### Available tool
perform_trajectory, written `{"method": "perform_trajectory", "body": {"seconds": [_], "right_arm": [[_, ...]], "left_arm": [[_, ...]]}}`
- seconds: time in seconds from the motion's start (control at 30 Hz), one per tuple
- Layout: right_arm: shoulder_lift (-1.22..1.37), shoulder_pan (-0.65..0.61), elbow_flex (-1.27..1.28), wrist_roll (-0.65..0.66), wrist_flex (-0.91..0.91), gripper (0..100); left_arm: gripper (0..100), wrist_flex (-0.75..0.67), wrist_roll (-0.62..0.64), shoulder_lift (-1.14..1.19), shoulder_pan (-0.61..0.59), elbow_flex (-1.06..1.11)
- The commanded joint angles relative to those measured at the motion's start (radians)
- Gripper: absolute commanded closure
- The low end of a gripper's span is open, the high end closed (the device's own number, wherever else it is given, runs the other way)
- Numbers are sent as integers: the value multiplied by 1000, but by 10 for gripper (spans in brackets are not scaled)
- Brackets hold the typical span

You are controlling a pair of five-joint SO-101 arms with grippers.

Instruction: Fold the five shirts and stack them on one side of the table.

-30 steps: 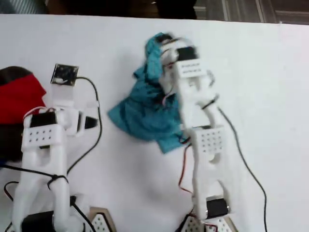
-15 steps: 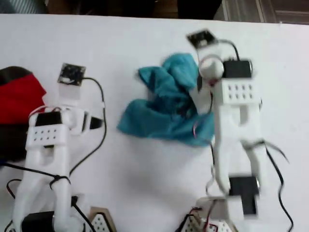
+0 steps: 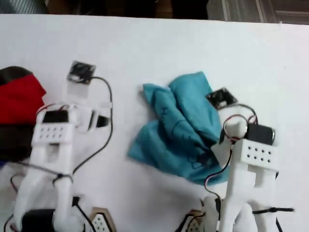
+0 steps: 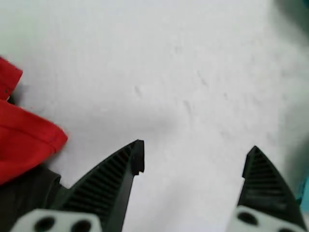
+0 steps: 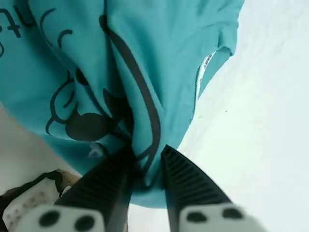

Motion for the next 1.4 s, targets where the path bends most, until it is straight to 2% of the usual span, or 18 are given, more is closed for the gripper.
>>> {"method": "perform_trajectory", "body": {"seconds": [0.0,0.07,0.13,0.33,0.5,0.67,0.77,1.07,1.13,1.23,1.27,1.33,1.37], "right_arm": [[-48,33,23,21,-30,803],[-74,56,21,26,-28,709],[-127,88,21,26,-31,673],[-371,213,28,20,-59,704],[-522,226,69,26,-51,707],[-627,229,201,26,-50,707],[-679,229,245,26,-50,707],[-731,229,250,28,-50,707],[-731,228,250,28,-50,707],[-731,228,250,28,-50,707],[-731,228,250,28,-50,707],[-731,228,250,28,-50,707],[-731,228,250,28,-50,707]], "left_arm": [[663,66,37,167,69,-231],[663,158,72,331,91,-430],[664,265,107,505,114,-651],[662,537,150,977,212,-1316],[661,694,175,1324,284,-1813],[661,779,397,1602,307,-2242],[661,772,433,1722,307,-2428],[674,700,428,1749,347,-2379],[746,701,427,1749,356,-2382],[968,700,427,1749,358,-2382],[987,700,427,1749,356,-2379],[950,706,427,1749,356,-2377],[972,707,425,1749,353,-2377]]}}
